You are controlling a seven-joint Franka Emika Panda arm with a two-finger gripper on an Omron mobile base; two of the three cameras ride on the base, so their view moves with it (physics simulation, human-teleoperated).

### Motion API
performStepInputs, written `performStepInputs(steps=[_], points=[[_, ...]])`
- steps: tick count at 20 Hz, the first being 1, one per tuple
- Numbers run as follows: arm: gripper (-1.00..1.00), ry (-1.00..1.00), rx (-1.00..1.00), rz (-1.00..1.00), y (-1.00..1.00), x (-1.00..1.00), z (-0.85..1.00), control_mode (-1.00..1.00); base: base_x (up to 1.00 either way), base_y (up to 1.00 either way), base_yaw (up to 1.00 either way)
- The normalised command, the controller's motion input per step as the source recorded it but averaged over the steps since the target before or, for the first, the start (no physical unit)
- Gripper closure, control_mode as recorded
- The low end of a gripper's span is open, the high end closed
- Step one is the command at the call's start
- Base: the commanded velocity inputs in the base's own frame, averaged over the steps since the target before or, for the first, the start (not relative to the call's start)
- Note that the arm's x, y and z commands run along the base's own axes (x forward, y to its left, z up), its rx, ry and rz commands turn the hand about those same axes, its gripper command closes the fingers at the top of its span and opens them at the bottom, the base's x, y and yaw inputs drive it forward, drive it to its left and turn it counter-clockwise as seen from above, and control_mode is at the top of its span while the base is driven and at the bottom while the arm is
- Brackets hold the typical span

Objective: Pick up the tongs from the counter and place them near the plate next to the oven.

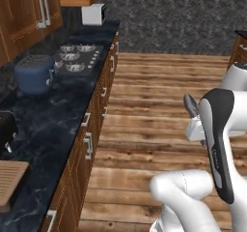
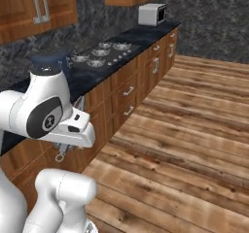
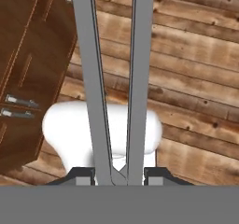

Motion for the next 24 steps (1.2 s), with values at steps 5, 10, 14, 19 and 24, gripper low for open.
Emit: performStepInputs(steps=[5, 10, 14, 19, 24], points=[[1.0, 0.0, 0.0, 0.0, 0.0, 0.0, 0.0, 1.0, 0.79, 0.0, -0.08], [1.0, 0.0, 0.0, 0.0, 0.0, 0.0, 0.0, 1.0, 0.5, -0.12, -0.25], [1.0, 0.0, 0.0, 0.0, 0.0, 0.0, 0.0, 1.0, 0.09, -0.11, -0.5], [1.0, 0.0, 0.0, 0.0, 0.0, 0.0, 0.0, 1.0, 0.1, -0.13, -0.76], [1.0, 0.0, 0.0, 0.0, 0.0, 0.0, 0.0, 1.0, 0.03, -0.06, -0.83]])
